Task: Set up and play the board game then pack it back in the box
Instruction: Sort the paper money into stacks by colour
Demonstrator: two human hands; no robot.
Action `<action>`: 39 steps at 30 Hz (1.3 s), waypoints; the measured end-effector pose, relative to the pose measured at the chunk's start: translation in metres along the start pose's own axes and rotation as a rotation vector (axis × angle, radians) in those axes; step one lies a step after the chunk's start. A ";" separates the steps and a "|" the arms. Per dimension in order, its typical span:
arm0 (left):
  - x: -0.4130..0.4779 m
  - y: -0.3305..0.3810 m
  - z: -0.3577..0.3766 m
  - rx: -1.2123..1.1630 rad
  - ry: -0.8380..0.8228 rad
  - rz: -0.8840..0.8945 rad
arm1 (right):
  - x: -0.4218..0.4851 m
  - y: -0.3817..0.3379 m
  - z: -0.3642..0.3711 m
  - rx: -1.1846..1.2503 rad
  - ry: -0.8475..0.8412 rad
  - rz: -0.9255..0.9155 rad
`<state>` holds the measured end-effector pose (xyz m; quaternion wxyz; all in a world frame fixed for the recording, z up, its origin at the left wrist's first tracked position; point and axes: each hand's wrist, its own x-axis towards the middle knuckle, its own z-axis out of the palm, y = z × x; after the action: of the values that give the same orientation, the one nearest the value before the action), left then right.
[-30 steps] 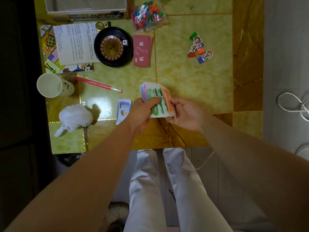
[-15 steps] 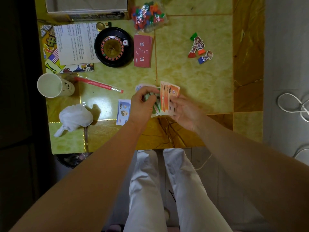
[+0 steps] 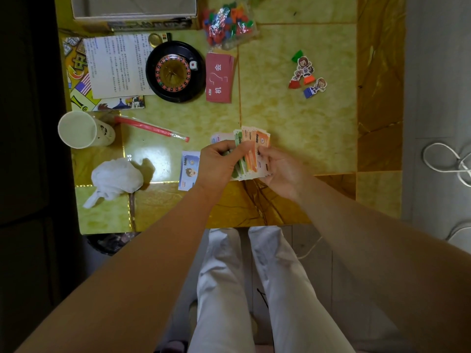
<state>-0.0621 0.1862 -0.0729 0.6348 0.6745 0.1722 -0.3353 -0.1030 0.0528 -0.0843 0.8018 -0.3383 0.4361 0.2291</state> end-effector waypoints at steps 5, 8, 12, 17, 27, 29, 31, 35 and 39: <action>0.000 -0.003 -0.005 -0.109 -0.076 -0.028 | 0.000 -0.003 0.002 0.047 -0.013 0.049; 0.000 -0.003 -0.005 -0.130 -0.080 -0.041 | -0.002 -0.005 0.003 0.083 -0.038 0.073; 0.002 -0.002 -0.003 -0.179 -0.033 -0.068 | -0.004 -0.007 0.003 0.196 -0.082 0.119; 0.002 0.003 0.000 -0.096 -0.012 -0.022 | -0.006 -0.006 0.001 0.310 -0.118 0.132; 0.001 0.001 0.000 0.049 0.042 0.167 | -0.002 -0.003 -0.001 0.136 -0.030 0.049; 0.002 0.002 0.000 0.096 0.040 0.168 | -0.001 -0.002 -0.001 0.142 -0.041 0.037; 0.002 0.005 0.002 0.085 0.038 0.082 | 0.000 -0.001 0.000 0.131 -0.050 0.014; 0.003 0.008 0.004 0.078 0.031 0.000 | 0.002 0.000 0.005 0.090 -0.055 -0.007; 0.007 0.005 0.001 0.108 0.064 0.062 | 0.000 -0.002 0.005 0.081 -0.028 -0.019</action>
<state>-0.0535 0.1833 -0.0739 0.6017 0.7231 0.1531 -0.3028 -0.0988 0.0548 -0.0816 0.8229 -0.3065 0.4306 0.2084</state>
